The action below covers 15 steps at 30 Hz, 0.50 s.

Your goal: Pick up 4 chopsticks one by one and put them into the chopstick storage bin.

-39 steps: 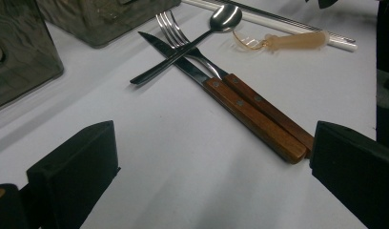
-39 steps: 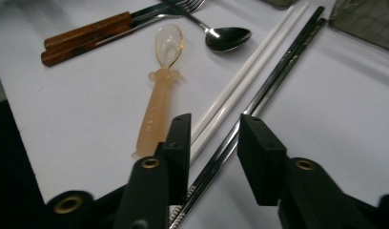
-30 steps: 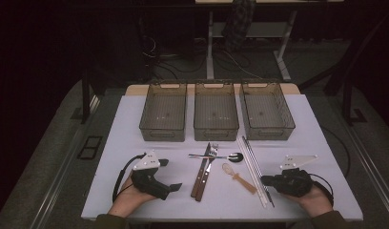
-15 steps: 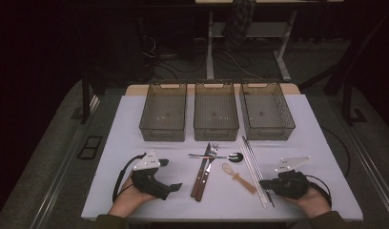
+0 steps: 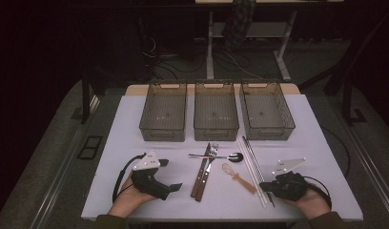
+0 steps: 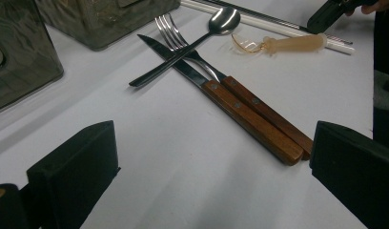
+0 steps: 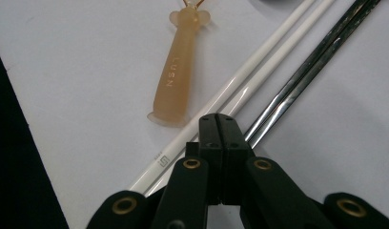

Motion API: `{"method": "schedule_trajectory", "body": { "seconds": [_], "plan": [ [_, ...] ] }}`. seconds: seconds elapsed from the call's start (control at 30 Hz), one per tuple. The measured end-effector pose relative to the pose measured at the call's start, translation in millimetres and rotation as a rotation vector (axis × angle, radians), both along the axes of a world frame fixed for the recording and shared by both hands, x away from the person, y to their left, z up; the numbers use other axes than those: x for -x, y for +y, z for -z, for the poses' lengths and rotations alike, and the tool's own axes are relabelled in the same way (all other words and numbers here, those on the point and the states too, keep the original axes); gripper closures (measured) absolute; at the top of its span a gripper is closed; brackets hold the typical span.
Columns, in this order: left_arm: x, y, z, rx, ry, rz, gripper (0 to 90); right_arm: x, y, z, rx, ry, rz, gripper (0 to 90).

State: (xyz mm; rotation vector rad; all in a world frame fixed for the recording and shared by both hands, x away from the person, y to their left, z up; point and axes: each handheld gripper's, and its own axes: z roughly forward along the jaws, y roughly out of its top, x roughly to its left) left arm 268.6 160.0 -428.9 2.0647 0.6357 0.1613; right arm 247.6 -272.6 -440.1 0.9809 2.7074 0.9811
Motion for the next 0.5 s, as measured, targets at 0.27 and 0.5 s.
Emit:
{"method": "schedule_trajectory", "body": {
  "seconds": [0.27,0.5],
  "plan": [
    [0.4,0.1,-0.2,0.000,0.000,0.001,0.8,0.4,-1.4,-1.0,0.031,-0.011,0.010,89.5],
    [0.3,-0.1,0.1,-0.001,0.001,0.004,0.8,-0.1,-4.8,-0.8,0.048,-0.008,0.023,89.5]
  ]
}}
